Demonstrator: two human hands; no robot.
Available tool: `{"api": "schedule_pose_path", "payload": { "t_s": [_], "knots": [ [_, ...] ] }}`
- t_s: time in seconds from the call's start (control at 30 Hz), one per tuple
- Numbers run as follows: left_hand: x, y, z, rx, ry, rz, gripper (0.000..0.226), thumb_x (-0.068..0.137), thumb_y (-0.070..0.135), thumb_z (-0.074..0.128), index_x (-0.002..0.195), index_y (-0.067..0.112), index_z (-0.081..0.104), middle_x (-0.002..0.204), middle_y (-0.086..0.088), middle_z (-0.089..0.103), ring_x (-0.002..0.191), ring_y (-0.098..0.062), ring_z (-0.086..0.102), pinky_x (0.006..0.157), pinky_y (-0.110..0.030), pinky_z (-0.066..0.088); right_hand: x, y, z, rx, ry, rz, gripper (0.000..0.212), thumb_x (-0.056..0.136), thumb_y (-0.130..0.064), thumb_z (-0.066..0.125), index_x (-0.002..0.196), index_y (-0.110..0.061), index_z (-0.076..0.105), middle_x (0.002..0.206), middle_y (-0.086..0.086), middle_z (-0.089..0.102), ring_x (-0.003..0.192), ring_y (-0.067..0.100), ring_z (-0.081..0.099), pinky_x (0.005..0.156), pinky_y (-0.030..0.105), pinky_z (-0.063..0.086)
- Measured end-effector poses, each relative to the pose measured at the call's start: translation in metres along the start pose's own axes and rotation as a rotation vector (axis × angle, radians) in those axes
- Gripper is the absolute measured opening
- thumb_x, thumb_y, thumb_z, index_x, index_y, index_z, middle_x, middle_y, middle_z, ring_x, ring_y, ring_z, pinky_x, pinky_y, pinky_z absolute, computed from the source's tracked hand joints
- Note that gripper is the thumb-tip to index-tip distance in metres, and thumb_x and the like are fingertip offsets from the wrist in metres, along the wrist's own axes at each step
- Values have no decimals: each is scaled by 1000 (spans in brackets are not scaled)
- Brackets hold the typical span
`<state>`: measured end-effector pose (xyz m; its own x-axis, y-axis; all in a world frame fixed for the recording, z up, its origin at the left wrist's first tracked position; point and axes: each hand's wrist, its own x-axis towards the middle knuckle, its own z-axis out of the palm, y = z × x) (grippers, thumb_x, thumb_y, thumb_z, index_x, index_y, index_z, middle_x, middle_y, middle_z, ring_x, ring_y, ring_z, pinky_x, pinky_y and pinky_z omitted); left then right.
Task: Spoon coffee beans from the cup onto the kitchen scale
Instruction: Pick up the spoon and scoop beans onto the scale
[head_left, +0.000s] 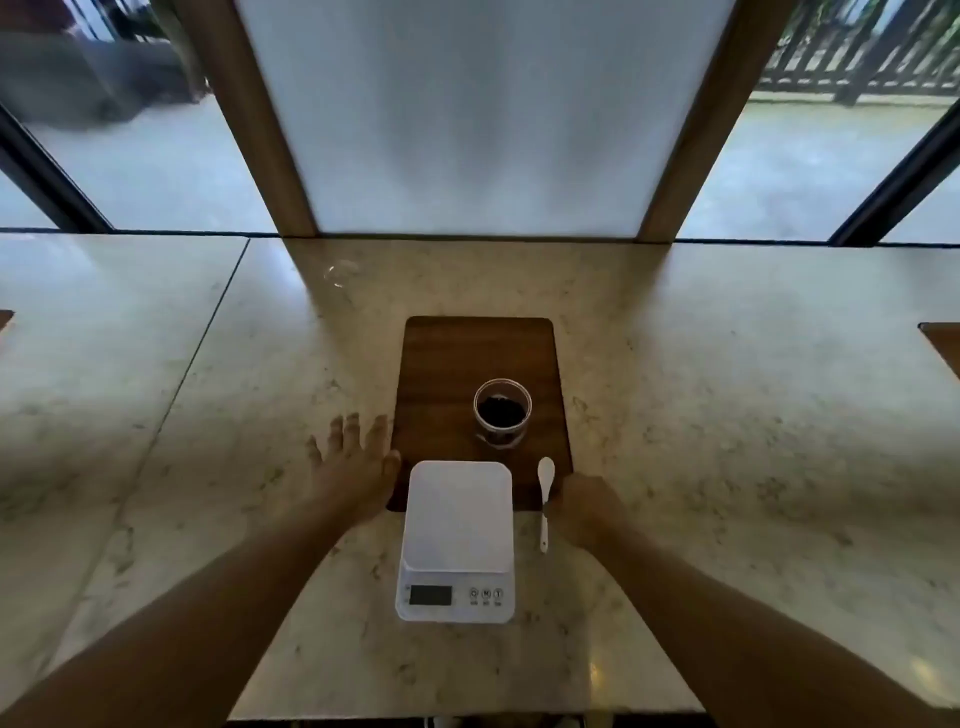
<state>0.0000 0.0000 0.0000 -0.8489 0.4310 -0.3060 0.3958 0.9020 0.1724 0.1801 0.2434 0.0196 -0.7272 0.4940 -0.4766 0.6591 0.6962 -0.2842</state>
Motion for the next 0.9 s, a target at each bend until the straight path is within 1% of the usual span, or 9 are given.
{"api": "schedule_pose_path", "payload": {
  "t_s": [0.1,0.17,0.27,0.37,0.43,0.5,0.7,0.83,0.9],
  "knots": [
    [5,-12,20,18,-43,-24,65,98,56,15,155,28,-1,166,-15,-1,151,-36,-8,117,-63,-4,4,2,15,83,-16,62,27,93,-31,55,78,-11,67,75,4,69,69,18,66,67,32,54],
    [5,-20,36,13,-55,-24,65,98,53,15,155,27,-4,166,-14,-5,151,-36,-11,118,-63,-6,5,0,24,101,-38,106,23,92,-29,61,81,-11,69,75,2,71,70,18,67,76,35,57],
    [5,-26,49,15,-55,4,66,99,50,18,153,27,-12,164,-15,-12,149,-39,-16,117,-62,-10,5,-5,34,86,-45,125,18,87,-28,68,88,-10,69,82,5,71,77,23,68,73,35,57],
    [8,-29,59,57,-54,56,70,100,45,25,152,25,-17,162,-18,-18,147,-43,-21,116,-64,-9,7,-7,44,88,12,170,16,87,-29,67,80,-15,64,77,2,67,71,20,64,65,32,55],
    [11,-27,62,31,-6,74,69,100,41,29,153,22,-9,163,-19,-13,148,-43,-17,117,-63,-8,8,-6,49,114,41,180,26,88,-29,66,66,-21,54,65,-3,59,59,14,57,51,25,44],
    [14,-25,63,17,27,96,67,98,40,30,154,21,-2,163,-18,-6,149,-41,-12,118,-61,-8,10,-5,50,143,58,158,32,87,-26,66,61,-22,48,60,-5,55,54,12,54,45,23,34],
    [18,-26,71,44,75,139,74,90,49,10,156,15,10,164,-21,7,151,-38,-3,117,-60,-8,13,-6,31,330,262,110,24,87,-22,64,65,-12,58,60,0,62,52,13,58,51,32,49],
    [12,-22,70,8,148,158,75,91,48,10,155,11,21,162,-24,16,151,-39,6,119,-62,0,18,-8,4,516,379,46,17,92,-21,61,77,-14,59,65,-6,69,45,8,66,41,18,52],
    [9,-21,70,1,179,154,74,91,47,13,153,9,27,161,-24,21,150,-39,11,119,-64,4,17,-9,-9,598,422,-1,14,93,-21,60,80,-15,60,64,-4,70,42,8,67,39,22,54]
  ]
}}
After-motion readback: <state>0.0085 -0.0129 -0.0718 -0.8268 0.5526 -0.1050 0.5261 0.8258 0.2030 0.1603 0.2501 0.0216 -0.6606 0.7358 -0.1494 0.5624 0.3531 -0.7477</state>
